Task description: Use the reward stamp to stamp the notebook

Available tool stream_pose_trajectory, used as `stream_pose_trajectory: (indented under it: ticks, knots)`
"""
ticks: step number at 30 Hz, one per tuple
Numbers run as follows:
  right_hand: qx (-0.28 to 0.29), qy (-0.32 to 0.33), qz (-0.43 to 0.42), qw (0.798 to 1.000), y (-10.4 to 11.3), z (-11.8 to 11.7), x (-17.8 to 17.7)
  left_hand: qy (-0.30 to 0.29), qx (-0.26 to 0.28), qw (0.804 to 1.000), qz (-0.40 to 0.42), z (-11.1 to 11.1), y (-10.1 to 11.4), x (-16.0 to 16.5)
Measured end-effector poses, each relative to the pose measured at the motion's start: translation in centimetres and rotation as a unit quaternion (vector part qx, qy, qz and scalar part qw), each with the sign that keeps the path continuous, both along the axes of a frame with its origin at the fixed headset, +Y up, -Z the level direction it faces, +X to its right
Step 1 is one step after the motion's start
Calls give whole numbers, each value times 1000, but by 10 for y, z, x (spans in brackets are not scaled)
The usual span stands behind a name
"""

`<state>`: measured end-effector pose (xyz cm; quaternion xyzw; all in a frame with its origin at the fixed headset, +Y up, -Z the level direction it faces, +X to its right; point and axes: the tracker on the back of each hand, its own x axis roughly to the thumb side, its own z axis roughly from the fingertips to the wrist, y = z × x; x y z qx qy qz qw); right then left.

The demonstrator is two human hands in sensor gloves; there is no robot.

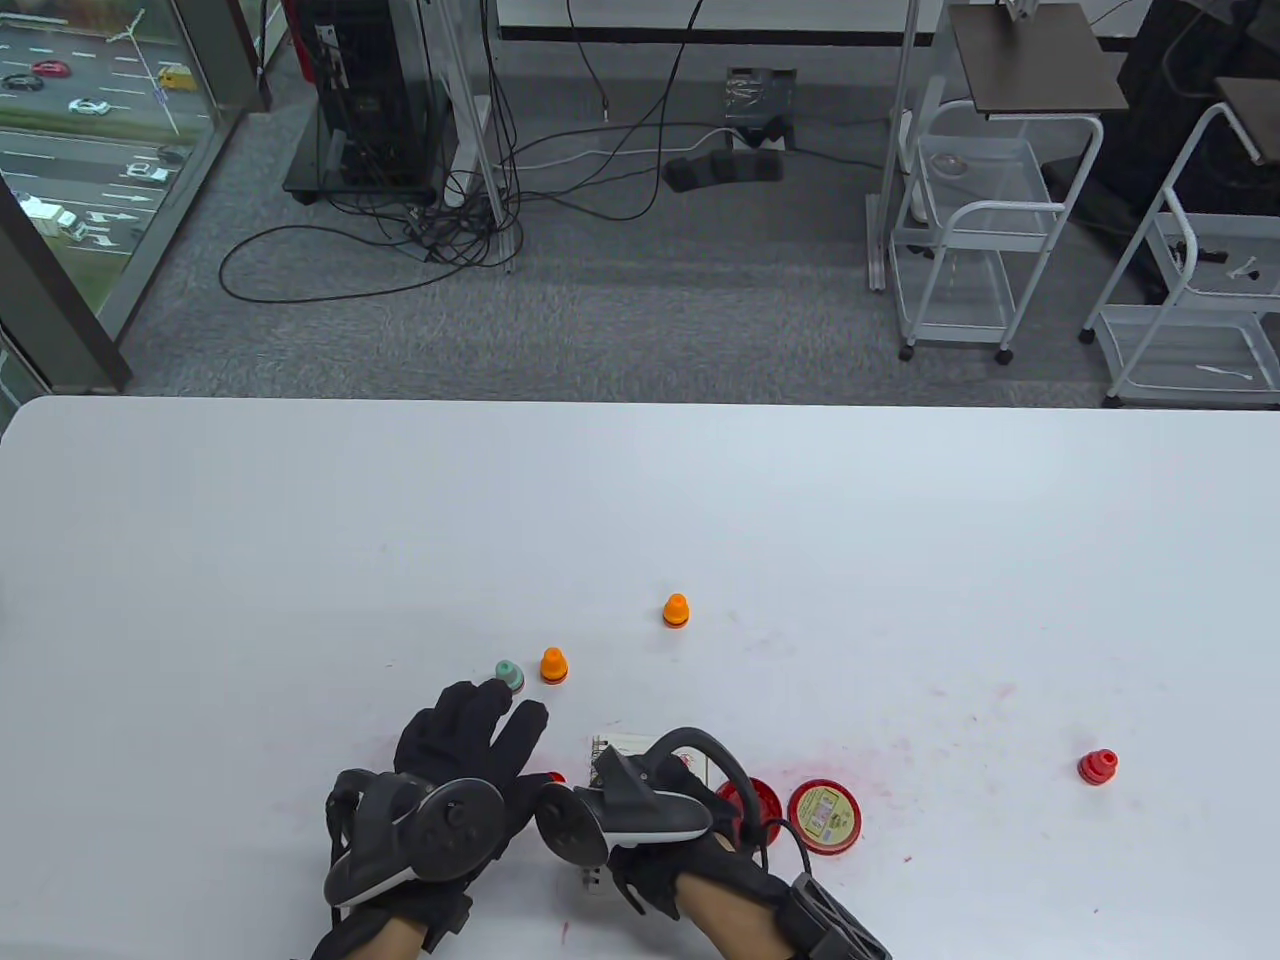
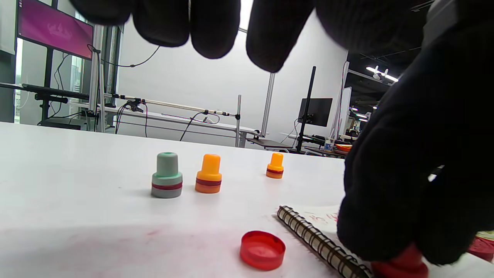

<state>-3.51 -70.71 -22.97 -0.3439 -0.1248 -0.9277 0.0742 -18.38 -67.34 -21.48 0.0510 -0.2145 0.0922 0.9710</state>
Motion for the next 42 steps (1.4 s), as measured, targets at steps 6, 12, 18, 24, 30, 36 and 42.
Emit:
stream_pose_trajectory:
  ticks: [6,12,18,24,30,36,42]
  knots:
    - [0,-3,-4,1000,-1,0,1,-1,-3,1000,0,0,0,0]
    - [8,0,10,1000,-1,2,-3,1,-5,1000,3,0,0,-1]
    - [21,1,13,1000,-1,5,-3,0,-9,1000,-1,0,0,0]
    - [26,-3,12,1000,-1,6,-3,1,-17,1000,-1,-1,-1,-1]
    - [25,-2,10,1000,-2,6,-2,5,-25,1000,-4,-2,-2,-2]
    - [28,-2,-7,1000,-4,7,3,8,-32,999,-10,-4,-3,-2]
    - [8,-10,-67,998,-6,9,23,16,-18,1000,-3,-6,5,-9]
